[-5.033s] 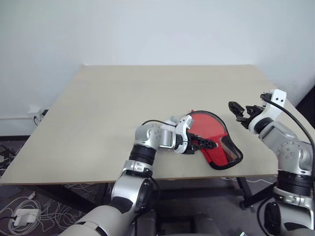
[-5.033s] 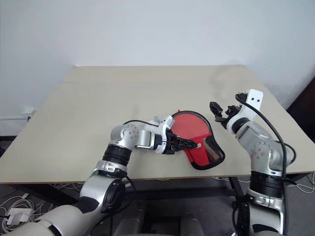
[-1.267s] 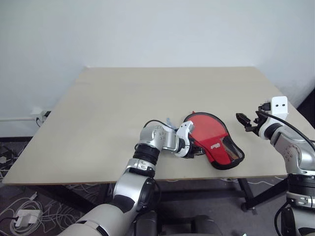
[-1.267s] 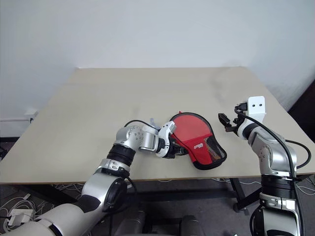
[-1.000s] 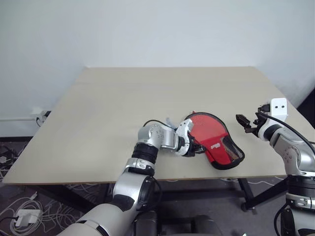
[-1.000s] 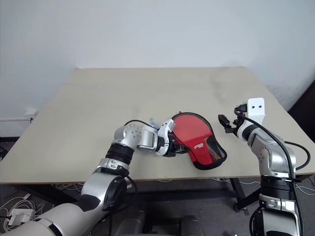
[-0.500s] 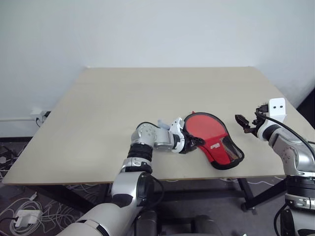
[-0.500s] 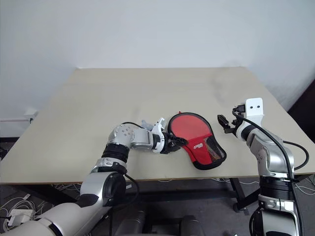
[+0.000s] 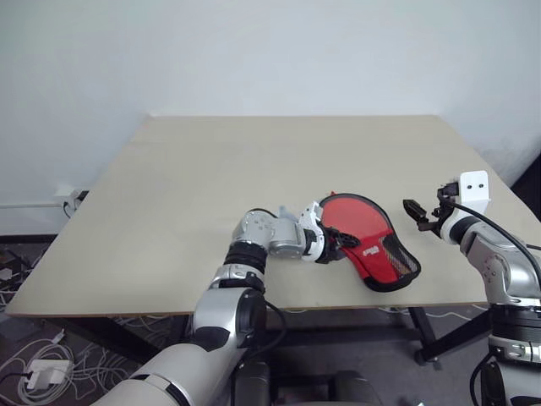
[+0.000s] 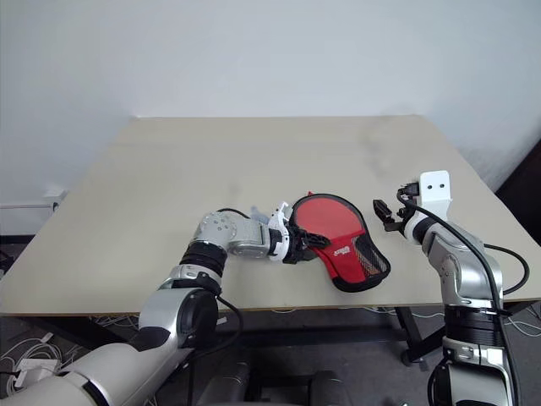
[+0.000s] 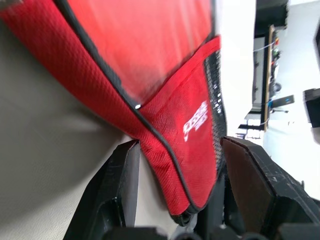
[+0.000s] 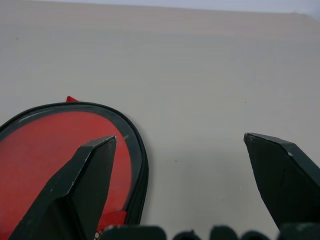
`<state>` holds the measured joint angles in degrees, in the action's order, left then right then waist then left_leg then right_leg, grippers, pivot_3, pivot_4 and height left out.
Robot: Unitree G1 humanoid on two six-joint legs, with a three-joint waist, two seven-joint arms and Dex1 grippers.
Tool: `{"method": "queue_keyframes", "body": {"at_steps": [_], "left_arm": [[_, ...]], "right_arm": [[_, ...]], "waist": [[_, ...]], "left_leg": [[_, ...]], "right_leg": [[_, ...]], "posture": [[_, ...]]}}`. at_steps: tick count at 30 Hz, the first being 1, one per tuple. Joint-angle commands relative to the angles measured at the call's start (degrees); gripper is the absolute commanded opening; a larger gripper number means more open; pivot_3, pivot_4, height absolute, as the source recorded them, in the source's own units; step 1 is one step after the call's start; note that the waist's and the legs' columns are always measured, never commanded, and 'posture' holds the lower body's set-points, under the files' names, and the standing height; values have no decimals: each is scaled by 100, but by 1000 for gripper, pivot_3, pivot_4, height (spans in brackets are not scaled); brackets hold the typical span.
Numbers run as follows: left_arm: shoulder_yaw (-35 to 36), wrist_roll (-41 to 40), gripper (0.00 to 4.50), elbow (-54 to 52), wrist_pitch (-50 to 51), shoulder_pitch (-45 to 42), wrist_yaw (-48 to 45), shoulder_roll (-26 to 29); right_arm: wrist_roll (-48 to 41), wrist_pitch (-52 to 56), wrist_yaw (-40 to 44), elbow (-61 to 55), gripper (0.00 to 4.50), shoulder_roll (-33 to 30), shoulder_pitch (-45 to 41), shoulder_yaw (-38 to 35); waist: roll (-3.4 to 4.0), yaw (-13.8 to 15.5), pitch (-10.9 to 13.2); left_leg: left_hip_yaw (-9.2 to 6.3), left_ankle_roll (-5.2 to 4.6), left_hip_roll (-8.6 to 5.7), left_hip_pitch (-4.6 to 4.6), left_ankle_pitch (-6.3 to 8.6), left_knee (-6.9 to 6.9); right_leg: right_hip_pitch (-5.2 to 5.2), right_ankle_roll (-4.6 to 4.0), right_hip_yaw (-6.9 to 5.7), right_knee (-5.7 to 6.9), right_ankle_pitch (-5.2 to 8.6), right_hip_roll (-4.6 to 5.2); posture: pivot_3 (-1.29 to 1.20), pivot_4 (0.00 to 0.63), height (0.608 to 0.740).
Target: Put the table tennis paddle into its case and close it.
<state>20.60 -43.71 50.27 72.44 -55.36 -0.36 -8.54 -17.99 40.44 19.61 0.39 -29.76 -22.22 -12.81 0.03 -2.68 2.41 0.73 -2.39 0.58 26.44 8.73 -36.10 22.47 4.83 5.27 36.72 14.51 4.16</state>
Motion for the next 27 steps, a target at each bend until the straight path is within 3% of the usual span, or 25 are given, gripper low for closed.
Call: {"method": "queue_keyframes", "body": {"at_steps": [1,5,7,14,27], "left_arm": [[-23,9,2666,271,-101,-114,120,-1142],[-86,-11,2666,299,-150,-99,50,-1140],[-135,10,2305,298,-225,-85,-2,-1134],[-179,-123,35,257,-232,-81,-215,-1113],[18,-220,35,316,234,-146,-248,-718]], "right_arm": [[6,-137,-38,-242,4450,1,-96,-92],[11,-136,-54,-245,4450,-2,-91,-114],[27,-149,-65,-218,4450,-12,-93,-118],[15,-147,-109,-242,4450,13,-89,-94],[-33,-90,-11,-339,4450,1,-28,-77]], "waist": [[0,0,0],[1,-1,-1],[1,0,-1],[1,-1,-1],[1,-1,-1]], "left_leg": [[0,0,0,0,0,0],[0,0,0,-2,0,1],[0,0,0,-2,0,1],[0,0,0,-2,0,1],[0,0,0,-2,0,1]], "right_leg": [[0,1,0,0,0,0],[0,0,0,0,0,0],[-1,0,0,0,0,0],[0,-9,0,0,5,0],[0,-8,0,0,5,0]], "posture": [[0,0,715],[0,0,715],[0,0,715],[0,0,715],[0,0,715]]}}
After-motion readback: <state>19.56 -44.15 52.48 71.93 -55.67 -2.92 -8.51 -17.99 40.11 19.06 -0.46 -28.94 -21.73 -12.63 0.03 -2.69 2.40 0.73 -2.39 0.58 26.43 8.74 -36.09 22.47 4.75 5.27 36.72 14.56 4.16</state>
